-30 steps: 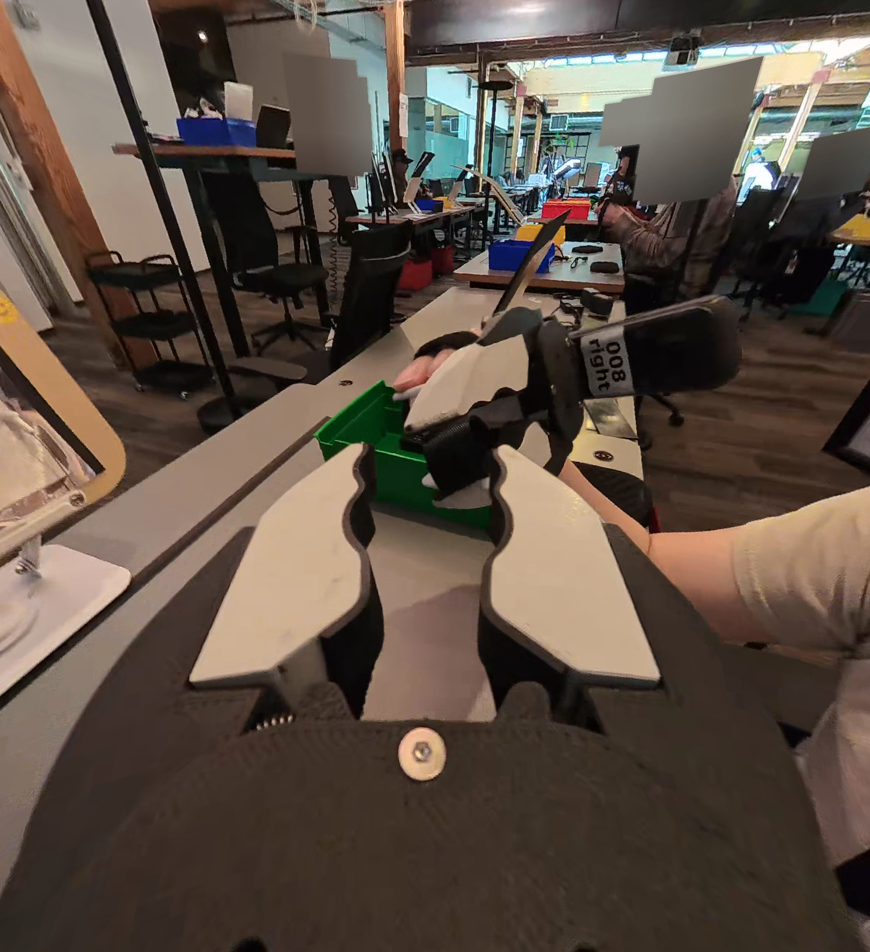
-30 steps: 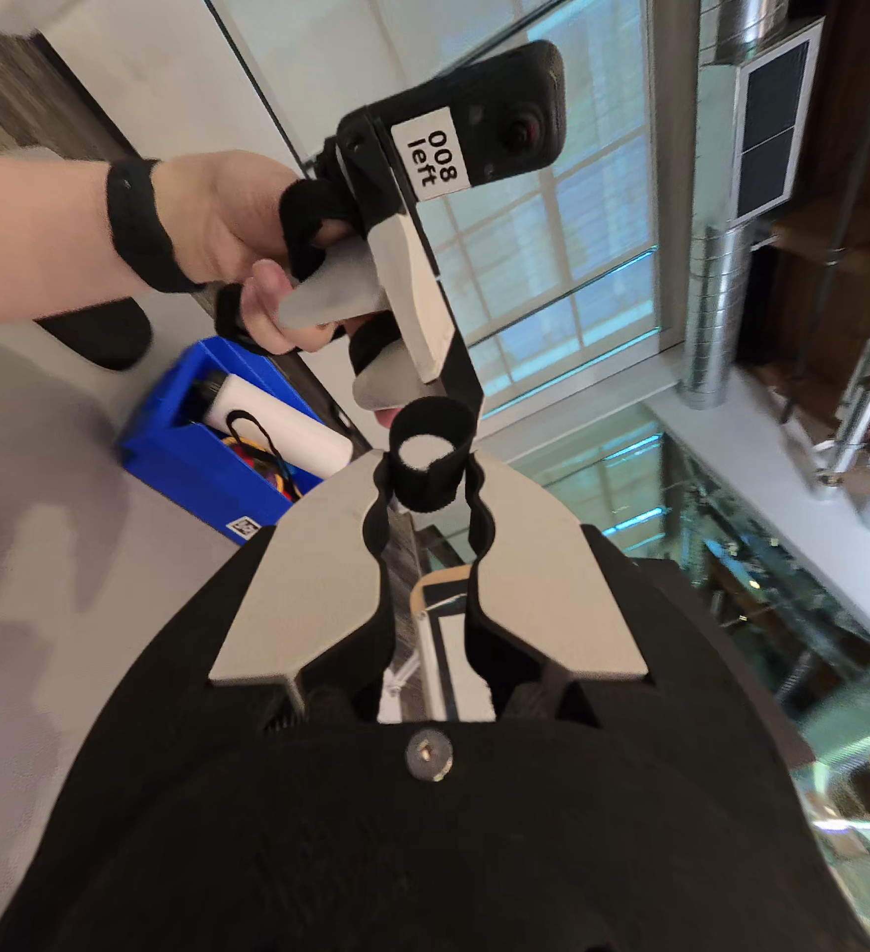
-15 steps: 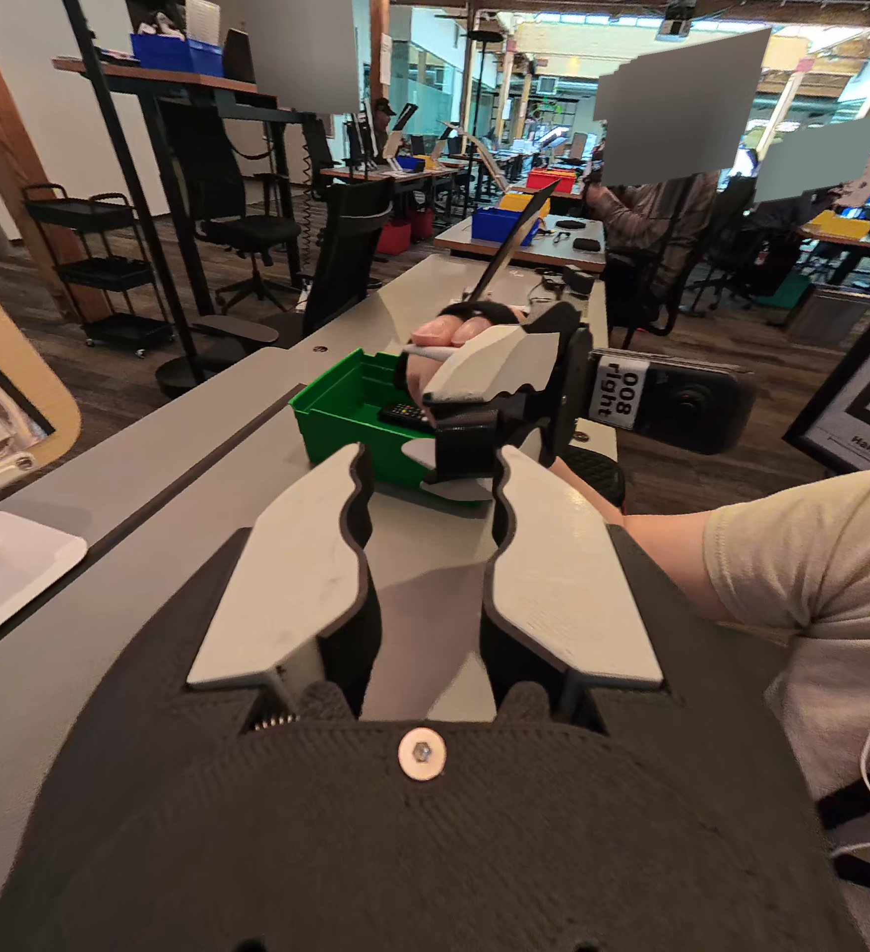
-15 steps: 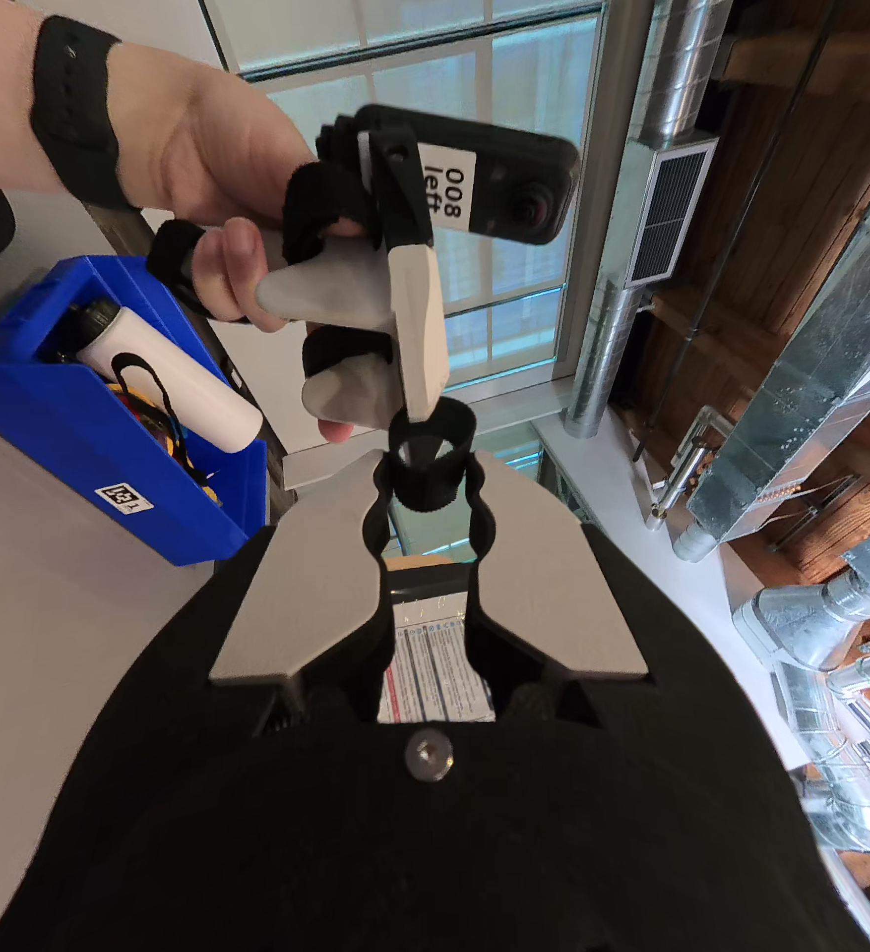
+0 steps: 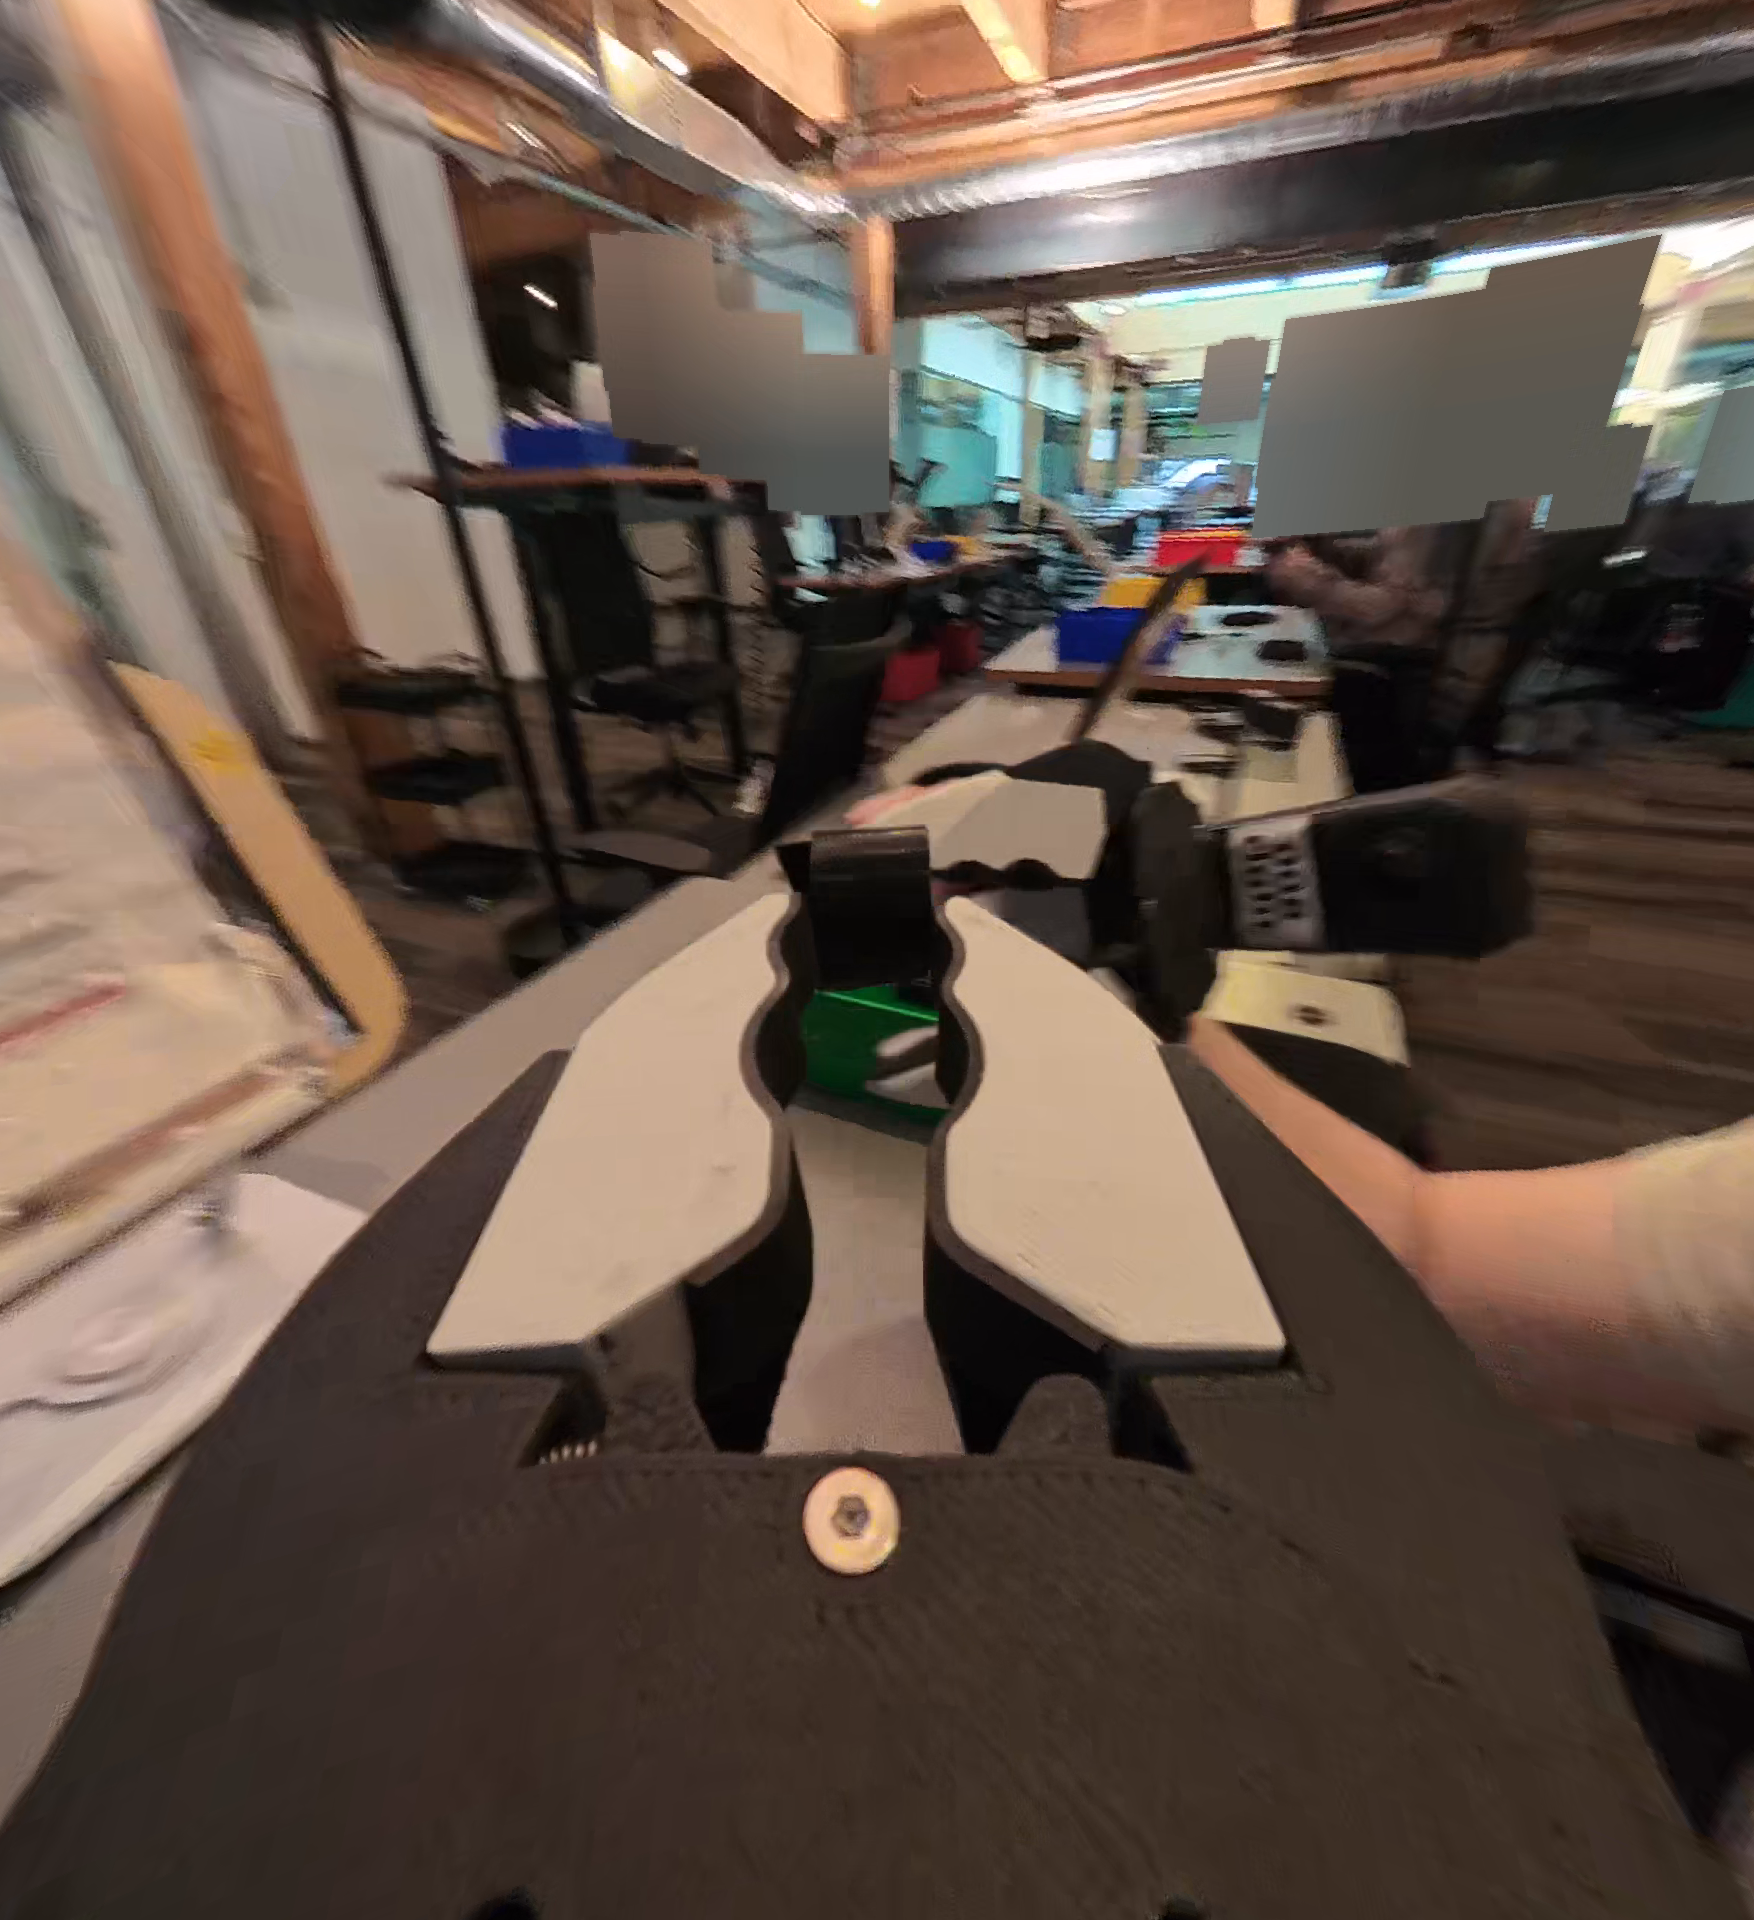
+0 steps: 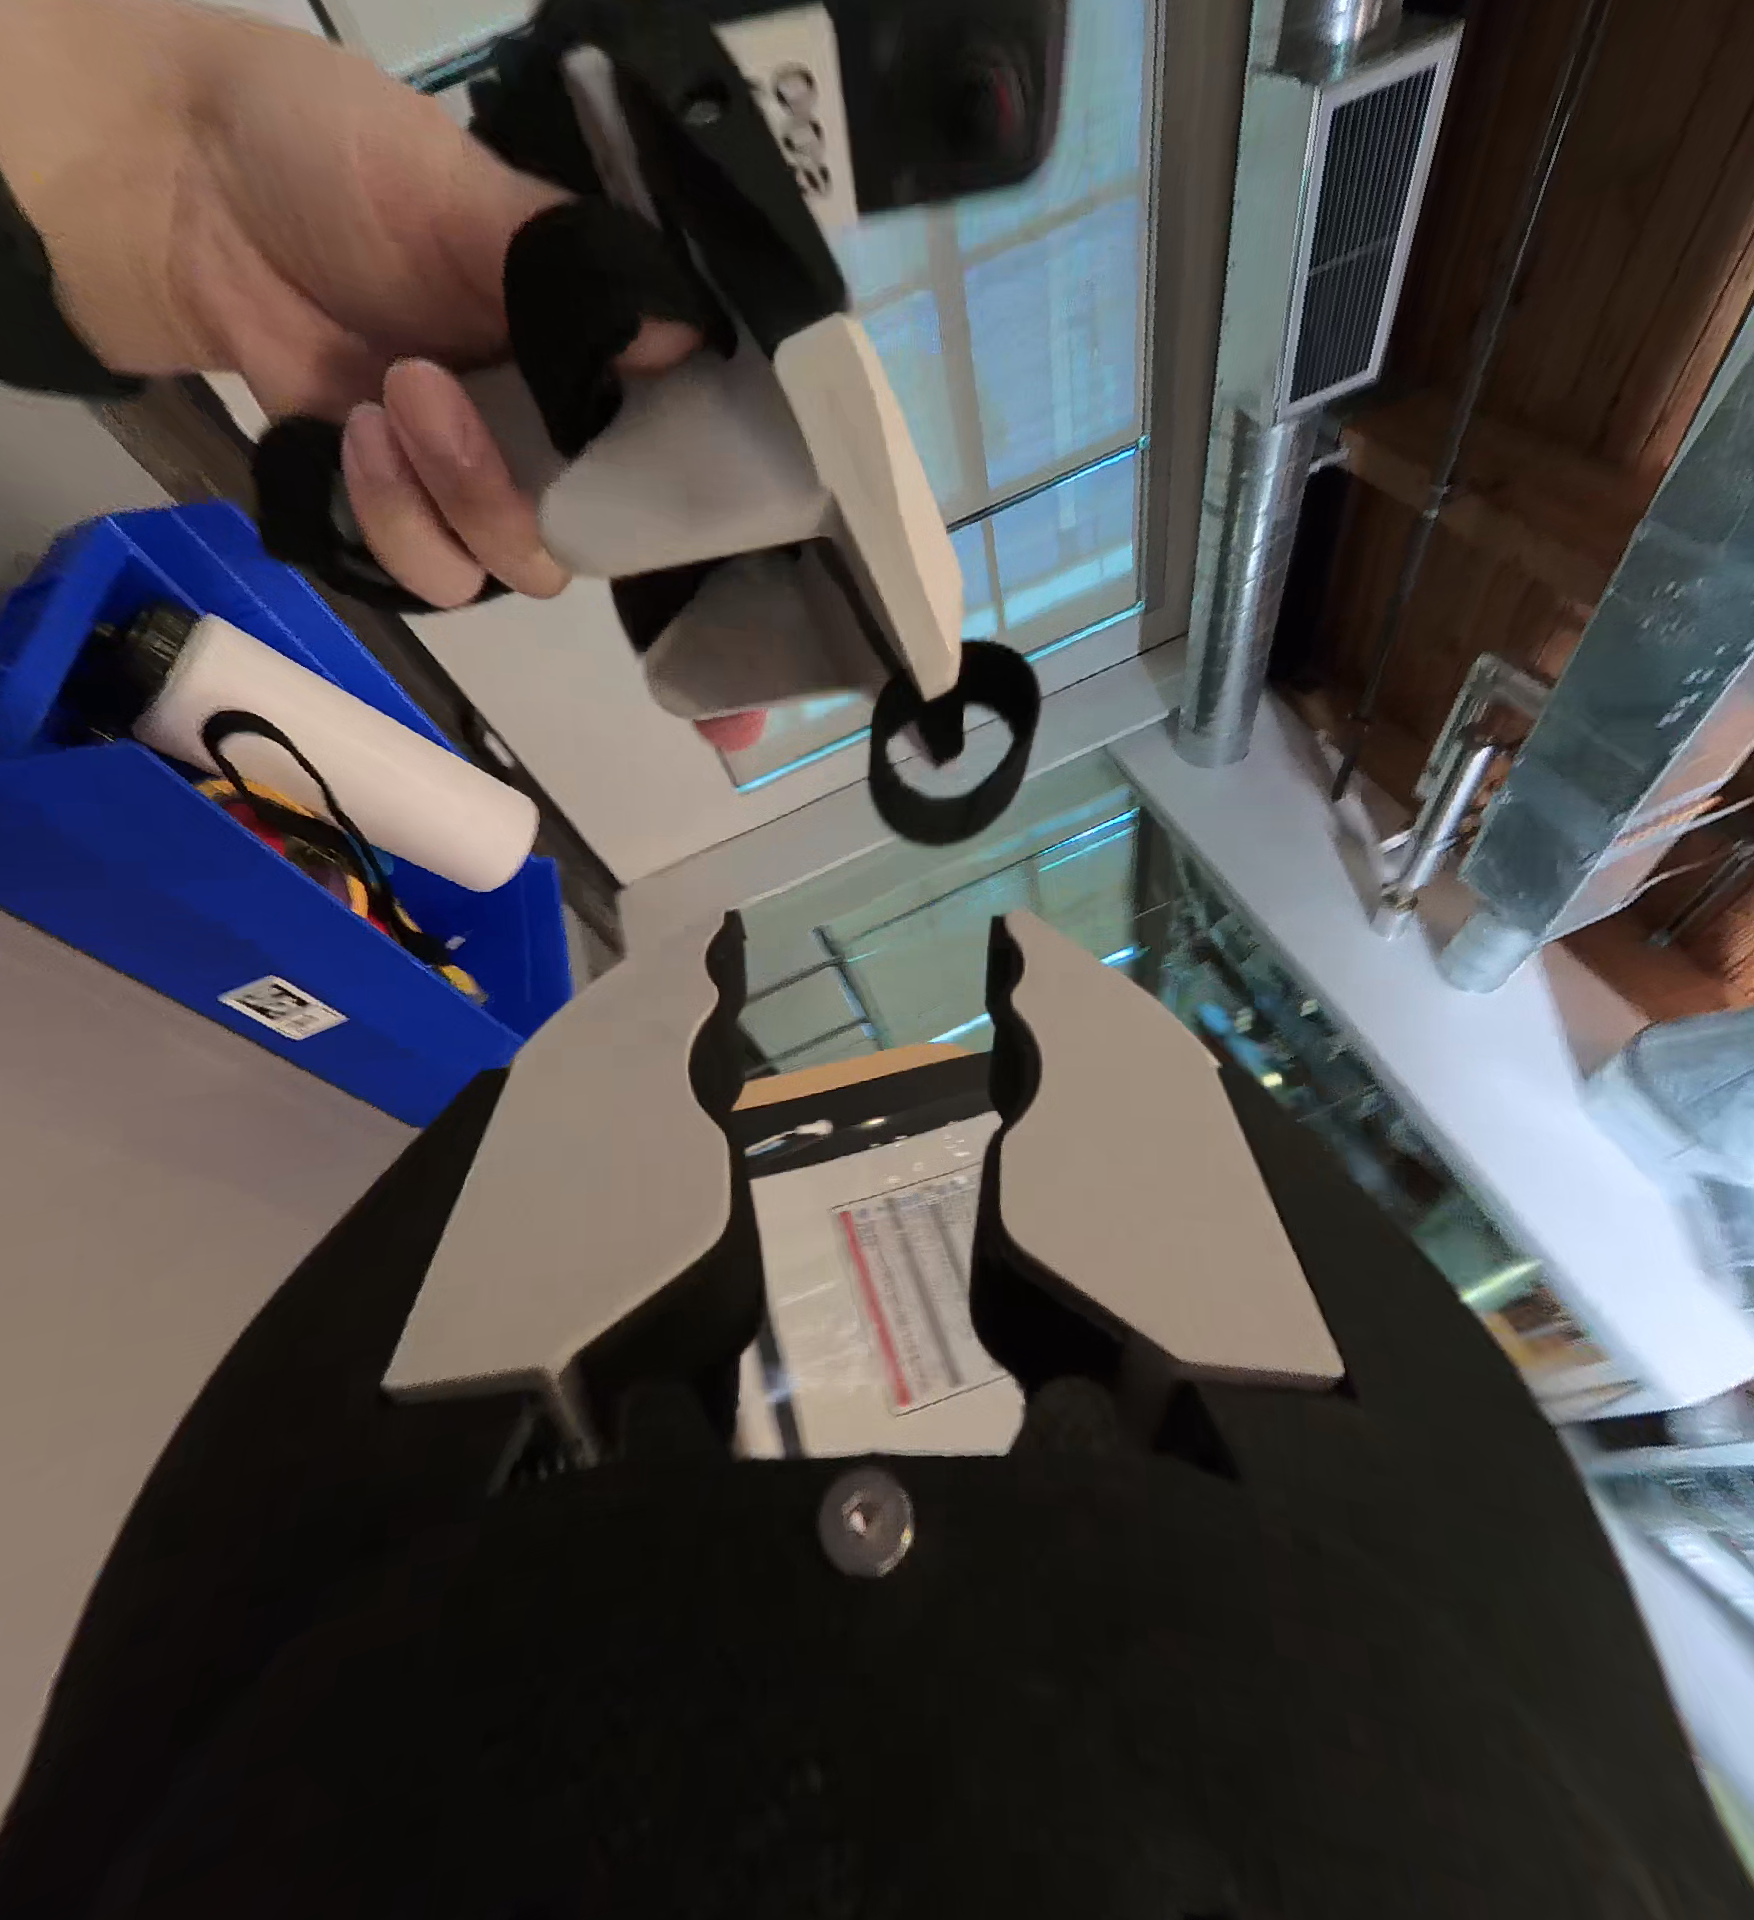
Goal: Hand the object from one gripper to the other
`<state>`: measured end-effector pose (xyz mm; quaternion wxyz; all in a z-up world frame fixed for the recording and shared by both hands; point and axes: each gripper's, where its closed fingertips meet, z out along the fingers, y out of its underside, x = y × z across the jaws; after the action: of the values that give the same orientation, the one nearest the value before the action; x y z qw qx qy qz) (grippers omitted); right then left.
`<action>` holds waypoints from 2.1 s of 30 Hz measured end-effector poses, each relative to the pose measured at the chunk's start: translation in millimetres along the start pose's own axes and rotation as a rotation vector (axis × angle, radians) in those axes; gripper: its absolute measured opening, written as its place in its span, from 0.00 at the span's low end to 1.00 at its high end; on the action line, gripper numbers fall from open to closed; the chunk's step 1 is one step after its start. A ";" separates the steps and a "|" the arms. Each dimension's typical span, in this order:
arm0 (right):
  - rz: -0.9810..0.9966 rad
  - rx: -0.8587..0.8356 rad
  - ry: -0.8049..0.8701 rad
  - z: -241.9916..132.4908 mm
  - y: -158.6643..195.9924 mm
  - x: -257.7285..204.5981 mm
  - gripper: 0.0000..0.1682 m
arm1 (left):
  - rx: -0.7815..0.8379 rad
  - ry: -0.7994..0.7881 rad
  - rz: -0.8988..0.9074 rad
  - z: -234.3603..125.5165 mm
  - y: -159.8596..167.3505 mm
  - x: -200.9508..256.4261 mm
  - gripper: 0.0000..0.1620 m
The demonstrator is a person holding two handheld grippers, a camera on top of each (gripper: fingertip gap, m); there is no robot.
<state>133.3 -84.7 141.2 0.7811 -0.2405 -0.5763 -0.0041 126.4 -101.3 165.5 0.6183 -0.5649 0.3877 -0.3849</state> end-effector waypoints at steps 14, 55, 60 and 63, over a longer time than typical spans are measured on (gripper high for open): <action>0.937 -0.241 -0.042 -6.3 1.5 22.8 0.26 | -0.210 -0.562 1.087 27.5 21.5 -15.9 0.12; -0.082 0.272 -0.034 -28.6 -66.6 0.1 0.14 | -0.074 0.451 -0.188 5.0 10.9 70.4 0.18; 0.055 0.118 0.000 -21.5 -31.1 16.5 0.21 | 0.043 0.155 0.014 6.1 -4.0 31.2 0.12; 0.478 0.035 -0.090 -18.5 -14.7 25.5 0.23 | 0.106 -0.191 0.371 -1.9 -15.9 -2.0 0.12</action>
<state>154.3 -97.8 165.5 0.7376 -0.3562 -0.5371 0.2015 123.3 -101.3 181.3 0.7413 -0.4844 0.4041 -0.2292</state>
